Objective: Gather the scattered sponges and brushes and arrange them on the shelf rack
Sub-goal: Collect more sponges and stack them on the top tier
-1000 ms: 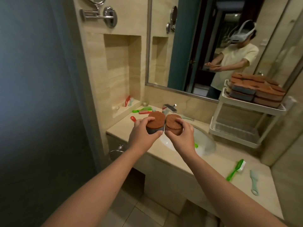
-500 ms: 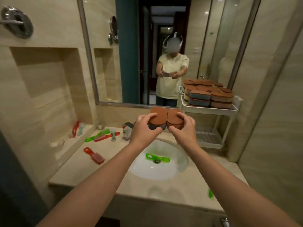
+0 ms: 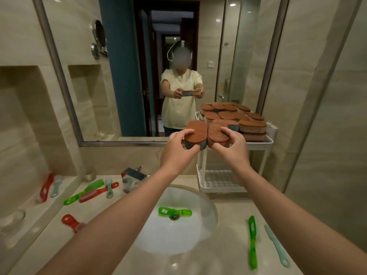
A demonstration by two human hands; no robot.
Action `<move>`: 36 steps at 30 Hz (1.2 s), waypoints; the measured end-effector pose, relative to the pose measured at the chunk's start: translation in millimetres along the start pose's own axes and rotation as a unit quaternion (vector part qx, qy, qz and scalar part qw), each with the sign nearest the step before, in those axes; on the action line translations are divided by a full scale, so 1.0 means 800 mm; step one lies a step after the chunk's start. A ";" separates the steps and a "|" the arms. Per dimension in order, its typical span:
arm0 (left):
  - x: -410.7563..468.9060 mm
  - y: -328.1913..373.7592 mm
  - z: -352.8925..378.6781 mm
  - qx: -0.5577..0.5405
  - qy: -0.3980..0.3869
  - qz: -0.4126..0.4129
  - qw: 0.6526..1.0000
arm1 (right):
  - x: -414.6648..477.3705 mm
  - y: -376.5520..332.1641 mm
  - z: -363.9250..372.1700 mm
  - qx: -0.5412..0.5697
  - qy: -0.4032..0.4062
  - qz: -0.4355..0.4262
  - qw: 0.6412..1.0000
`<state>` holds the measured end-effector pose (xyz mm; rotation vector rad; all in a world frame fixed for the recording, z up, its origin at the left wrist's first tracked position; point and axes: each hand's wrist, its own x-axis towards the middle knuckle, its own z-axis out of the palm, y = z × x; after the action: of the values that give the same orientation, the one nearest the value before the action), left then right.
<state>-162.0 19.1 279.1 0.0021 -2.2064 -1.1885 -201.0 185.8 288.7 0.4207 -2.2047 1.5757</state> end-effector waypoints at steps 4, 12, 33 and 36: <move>0.060 0.005 0.031 0.003 0.005 0.010 1.000 | 0.070 0.015 -0.011 -0.003 0.004 0.008 1.000; 0.194 0.011 0.110 0.020 0.000 0.006 1.000 | 0.217 0.054 -0.025 0.011 0.001 0.001 1.000; 0.287 -0.058 0.218 0.091 0.012 -0.055 0.994 | 0.331 0.158 0.002 -0.173 -0.022 0.008 0.985; 0.285 -0.057 0.219 0.101 0.023 -0.067 0.992 | 0.330 0.157 0.002 -0.195 -0.030 0.004 0.980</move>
<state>-449.7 59.6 293.5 0.2619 -2.3064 -1.0184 -490.2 220.5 311.5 0.3429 -2.4870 1.1035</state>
